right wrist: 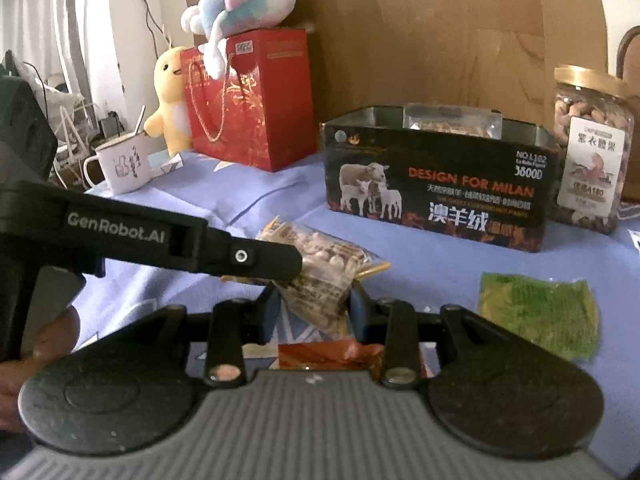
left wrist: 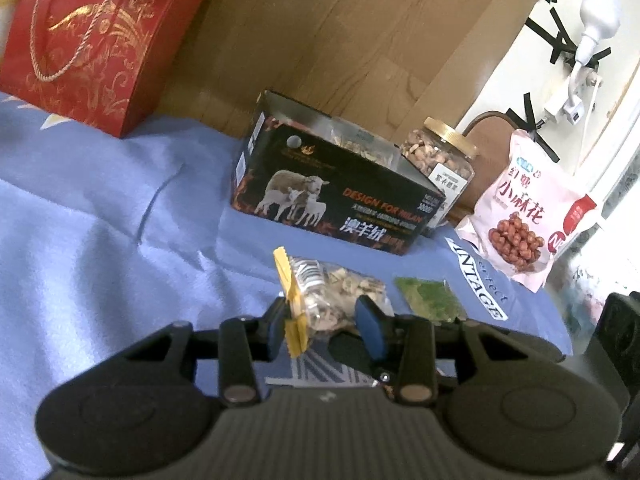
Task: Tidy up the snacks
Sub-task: 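Grasp the clear peanut bag with yellow clip using the left tool, then lower the peanut bag into the black tin and open the left tool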
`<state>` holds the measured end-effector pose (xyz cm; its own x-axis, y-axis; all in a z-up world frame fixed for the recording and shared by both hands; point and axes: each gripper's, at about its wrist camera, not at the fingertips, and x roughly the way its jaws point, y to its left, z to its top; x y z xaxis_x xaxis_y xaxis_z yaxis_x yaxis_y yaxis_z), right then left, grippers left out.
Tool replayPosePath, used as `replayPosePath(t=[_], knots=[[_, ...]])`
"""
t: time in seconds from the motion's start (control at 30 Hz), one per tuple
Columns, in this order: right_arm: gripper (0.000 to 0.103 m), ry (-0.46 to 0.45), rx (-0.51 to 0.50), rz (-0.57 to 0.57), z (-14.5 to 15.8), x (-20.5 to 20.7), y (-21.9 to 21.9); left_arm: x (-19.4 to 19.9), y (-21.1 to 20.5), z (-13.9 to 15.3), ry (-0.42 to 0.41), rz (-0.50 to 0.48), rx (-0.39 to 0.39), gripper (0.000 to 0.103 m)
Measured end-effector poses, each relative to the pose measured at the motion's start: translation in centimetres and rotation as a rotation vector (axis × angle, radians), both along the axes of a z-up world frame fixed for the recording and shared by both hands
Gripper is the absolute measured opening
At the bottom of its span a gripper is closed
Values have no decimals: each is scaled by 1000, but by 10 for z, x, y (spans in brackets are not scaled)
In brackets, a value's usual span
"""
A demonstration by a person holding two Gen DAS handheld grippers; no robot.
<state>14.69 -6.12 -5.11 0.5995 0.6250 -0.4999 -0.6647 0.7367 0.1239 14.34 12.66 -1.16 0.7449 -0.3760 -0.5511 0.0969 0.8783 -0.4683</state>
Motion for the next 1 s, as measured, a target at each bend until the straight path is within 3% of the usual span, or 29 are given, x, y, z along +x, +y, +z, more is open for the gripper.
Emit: replayPosePath(t=[0.3,0.57,0.7,0.83,1.0], knots=[[39,-102,76,-76,27,4,-15,27,-14,45,-66,-61,-7,37],[39,-233,57,-161,64,52,-24,87,-35,79,-154,-90,9,37],[39,-236,31,-182,62,84,-18,119,-37,74,-148,-53,43,41],[42,-195,9,-158,50,110,-1,144,-26,61,-90,48,93,49],[53,-171,54,-93,47,113,10,138,-5,58,-96,121,70,55]])
